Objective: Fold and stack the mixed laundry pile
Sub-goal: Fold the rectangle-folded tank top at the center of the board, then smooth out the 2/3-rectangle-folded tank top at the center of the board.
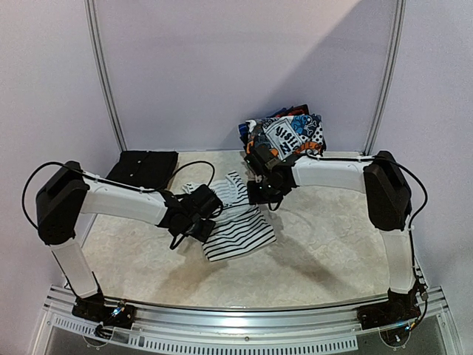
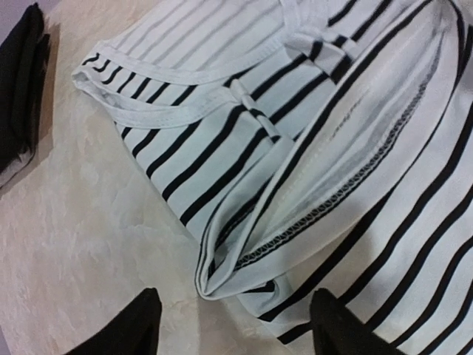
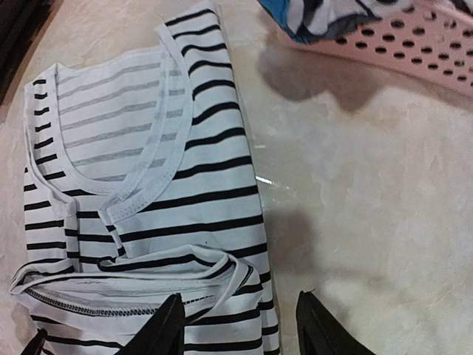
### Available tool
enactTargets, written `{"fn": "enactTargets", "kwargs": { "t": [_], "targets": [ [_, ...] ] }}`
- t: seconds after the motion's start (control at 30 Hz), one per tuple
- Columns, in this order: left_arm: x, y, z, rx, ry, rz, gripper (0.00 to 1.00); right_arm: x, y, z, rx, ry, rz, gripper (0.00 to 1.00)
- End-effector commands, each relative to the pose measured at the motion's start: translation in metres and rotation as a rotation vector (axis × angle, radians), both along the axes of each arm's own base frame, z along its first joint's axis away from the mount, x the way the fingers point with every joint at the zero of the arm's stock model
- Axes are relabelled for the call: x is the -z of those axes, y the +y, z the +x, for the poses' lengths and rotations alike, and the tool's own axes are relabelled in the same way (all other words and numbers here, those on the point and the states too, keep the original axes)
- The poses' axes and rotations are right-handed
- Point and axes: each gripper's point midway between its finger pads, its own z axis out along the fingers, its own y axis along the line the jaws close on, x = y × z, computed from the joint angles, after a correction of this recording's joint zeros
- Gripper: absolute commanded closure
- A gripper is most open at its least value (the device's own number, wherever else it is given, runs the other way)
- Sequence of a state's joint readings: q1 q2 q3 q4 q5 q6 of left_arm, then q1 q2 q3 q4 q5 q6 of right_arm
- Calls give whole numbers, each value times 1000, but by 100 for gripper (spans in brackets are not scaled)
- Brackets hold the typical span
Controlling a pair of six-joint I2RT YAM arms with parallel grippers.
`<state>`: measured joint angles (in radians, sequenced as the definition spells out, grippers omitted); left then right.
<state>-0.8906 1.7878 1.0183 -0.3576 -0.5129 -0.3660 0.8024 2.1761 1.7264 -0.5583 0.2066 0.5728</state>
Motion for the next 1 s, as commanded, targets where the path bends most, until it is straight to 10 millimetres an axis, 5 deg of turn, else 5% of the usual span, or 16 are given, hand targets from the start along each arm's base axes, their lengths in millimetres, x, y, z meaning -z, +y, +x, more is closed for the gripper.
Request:
{"fn": "enactTargets", "kwargs": {
  "t": [0.0,0.13,0.27,0.47,0.97],
  "targets": [
    [-44,-5,19,-6,-110,-58,25,-40,-10,7,34,-58,0,45],
    [-60,-10,14,18,-121,-114,26,-59,-21,-9,19,-76,43,44],
    [-60,-24,2,76,-77,-184,34,-66,-5,-42,-118,-35,219,52],
    [-59,-52,-23,168,-21,-276,44,-37,27,-94,-333,141,377,64],
    [-21,-75,-19,251,79,-271,56,43,-2,-104,-258,257,220,70]
  ]
}}
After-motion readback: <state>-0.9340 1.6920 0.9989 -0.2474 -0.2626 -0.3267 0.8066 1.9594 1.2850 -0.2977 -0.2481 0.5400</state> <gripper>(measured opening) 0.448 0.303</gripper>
